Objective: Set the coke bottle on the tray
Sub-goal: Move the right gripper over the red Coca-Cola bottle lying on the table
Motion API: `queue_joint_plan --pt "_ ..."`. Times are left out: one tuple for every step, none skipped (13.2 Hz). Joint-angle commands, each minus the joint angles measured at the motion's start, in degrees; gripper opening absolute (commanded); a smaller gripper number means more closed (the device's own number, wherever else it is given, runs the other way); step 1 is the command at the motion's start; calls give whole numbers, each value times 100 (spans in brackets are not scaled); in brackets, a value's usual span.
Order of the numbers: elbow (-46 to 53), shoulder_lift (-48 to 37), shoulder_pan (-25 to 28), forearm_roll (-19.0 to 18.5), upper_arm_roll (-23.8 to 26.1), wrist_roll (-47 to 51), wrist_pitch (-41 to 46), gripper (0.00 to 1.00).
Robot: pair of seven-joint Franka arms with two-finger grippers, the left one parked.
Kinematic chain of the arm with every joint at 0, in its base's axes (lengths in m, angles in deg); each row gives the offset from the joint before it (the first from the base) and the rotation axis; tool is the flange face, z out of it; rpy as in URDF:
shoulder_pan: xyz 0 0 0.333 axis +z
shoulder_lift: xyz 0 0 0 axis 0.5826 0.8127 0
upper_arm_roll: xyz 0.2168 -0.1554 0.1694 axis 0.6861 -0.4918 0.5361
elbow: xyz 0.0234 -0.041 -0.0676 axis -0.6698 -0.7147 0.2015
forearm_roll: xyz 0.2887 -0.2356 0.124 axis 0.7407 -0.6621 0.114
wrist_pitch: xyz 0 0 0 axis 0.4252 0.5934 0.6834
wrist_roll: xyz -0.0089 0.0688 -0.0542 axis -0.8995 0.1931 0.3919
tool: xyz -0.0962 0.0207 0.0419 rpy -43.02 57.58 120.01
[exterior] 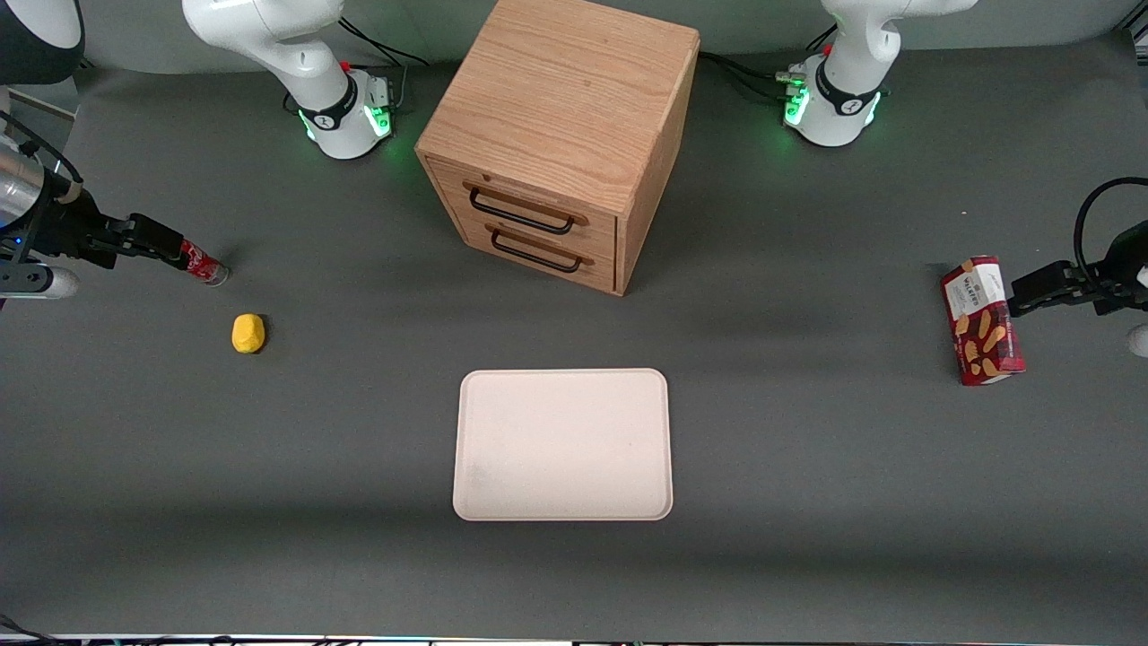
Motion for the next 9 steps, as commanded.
queue_joint_plan --pt "-9 -23 7 -68 50 208 -36 100" --pt "-27 -32 -10 -41 33 199 -36 100" --pt "-70 -32 -19 -41 -20 112 -36 100" --pt "-158 -32 -36 -50 -99 -19 -19 100" --pt "-411 -93 -28 -59 -282 -403 -45 100" --pt "-622 -198 -28 -94 -432 -642 -97 100" --pt "-790 -286 -28 -120 -547 -827 -106 100" --pt "-1070 -409 -19 -286 -696 -1247 -219 100" --pt "-1551 -671 -19 -426 -889 -1582 -577 100"
